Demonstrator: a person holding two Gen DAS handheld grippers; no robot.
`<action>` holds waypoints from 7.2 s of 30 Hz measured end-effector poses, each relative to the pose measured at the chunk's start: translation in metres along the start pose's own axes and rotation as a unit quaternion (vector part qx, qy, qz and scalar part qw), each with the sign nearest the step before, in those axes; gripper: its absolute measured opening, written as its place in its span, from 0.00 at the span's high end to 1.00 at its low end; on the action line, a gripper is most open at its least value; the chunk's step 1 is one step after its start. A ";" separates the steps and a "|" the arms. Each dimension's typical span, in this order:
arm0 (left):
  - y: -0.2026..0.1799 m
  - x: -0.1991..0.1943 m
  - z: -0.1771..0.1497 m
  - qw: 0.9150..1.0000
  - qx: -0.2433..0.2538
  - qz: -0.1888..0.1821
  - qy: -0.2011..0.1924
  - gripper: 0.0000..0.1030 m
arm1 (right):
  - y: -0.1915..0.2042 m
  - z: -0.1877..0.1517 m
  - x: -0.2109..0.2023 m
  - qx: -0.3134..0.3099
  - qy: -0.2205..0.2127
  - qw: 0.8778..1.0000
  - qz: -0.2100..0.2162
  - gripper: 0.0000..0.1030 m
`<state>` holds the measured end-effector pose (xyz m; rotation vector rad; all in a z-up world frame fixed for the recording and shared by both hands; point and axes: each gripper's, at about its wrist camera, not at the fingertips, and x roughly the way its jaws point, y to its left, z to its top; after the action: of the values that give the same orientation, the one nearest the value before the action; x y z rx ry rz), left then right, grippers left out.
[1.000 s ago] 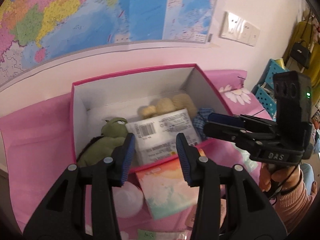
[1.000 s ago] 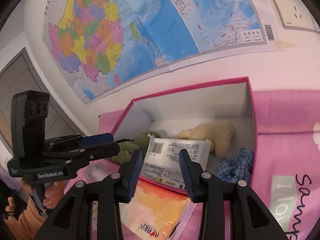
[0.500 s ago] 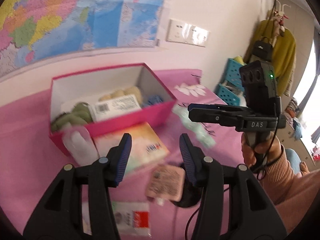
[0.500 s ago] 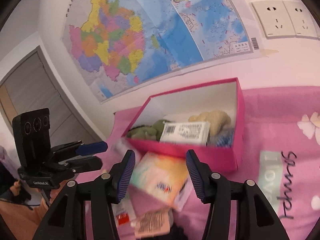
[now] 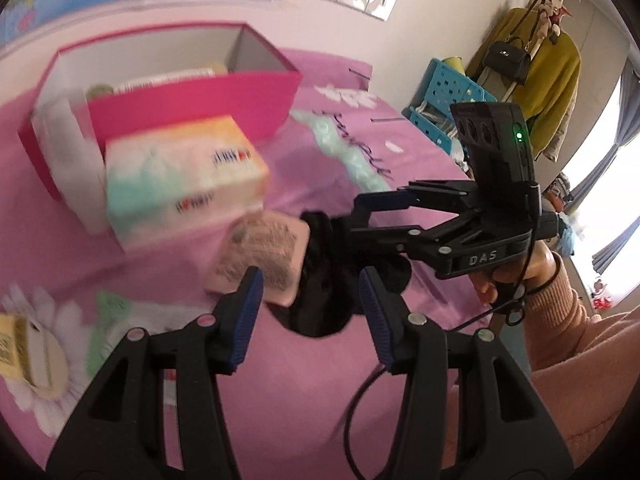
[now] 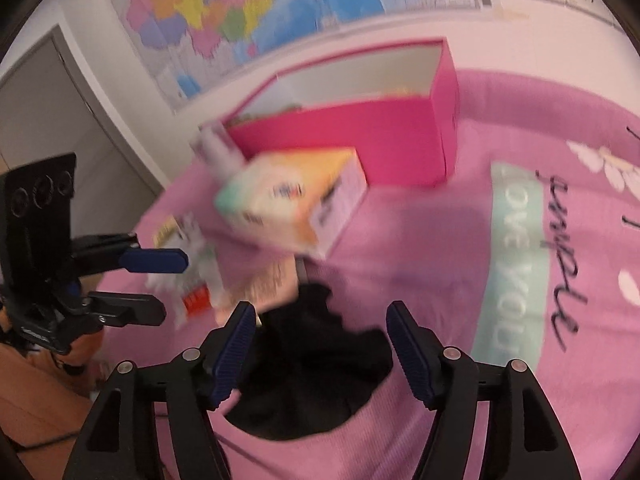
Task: Organize soft objects
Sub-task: 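Move the right gripper to the black cloth and close on it, then lift the black cloth and carry it over the pink box, then lower the black cloth into the box and open the right gripper, then move the right gripper back toward the pink squeeze pouch, then close the right gripper on the pink squeeze pouch, then lift the pink pouch and carry it over the pink box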
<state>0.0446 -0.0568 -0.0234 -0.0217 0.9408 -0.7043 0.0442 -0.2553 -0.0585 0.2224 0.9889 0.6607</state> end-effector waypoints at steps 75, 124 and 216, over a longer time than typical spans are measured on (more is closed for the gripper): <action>0.028 0.053 0.180 0.998 -0.009 0.054 -0.030 0.65 | -0.029 0.170 -0.015 0.045 -0.181 0.983 0.001 0.80; 0.046 -0.031 -0.020 0.995 -0.093 0.022 -0.029 0.50 | 0.019 0.032 -0.001 0.005 -0.066 0.997 0.032 0.44; 0.044 -0.039 0.111 0.988 -0.047 0.106 -0.102 0.55 | 0.031 0.112 -0.013 -0.009 -0.145 0.988 0.054 0.77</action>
<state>0.1365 -0.0314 0.0584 -0.0746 0.7658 -0.4509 0.1198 -0.2255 0.0259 0.3469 0.6941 0.7128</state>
